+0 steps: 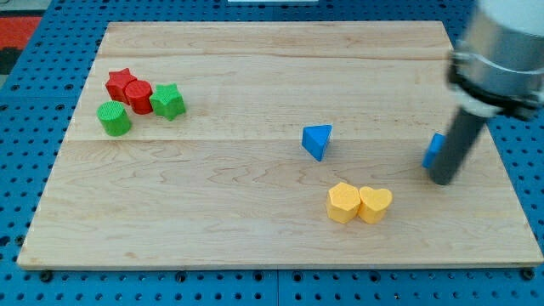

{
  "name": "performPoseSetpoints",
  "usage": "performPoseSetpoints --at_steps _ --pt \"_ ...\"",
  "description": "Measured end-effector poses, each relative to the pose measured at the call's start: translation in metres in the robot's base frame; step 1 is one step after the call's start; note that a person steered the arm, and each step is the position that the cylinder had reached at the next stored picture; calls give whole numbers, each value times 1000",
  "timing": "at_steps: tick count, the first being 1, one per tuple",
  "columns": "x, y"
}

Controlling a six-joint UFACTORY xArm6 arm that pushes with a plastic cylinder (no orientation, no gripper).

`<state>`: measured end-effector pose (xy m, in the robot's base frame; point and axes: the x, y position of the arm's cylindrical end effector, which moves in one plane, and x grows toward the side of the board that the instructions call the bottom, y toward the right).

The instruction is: Push the blue cube towards the blue triangle

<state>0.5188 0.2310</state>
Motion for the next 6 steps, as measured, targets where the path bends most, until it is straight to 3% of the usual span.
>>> performPoseSetpoints --at_steps 1,2,3,4,5,6 --pt "16 19" --pt "-17 59" --pt "-37 35" --pt "-40 -62" --pt "-42 -115" --pt "-42 -112"
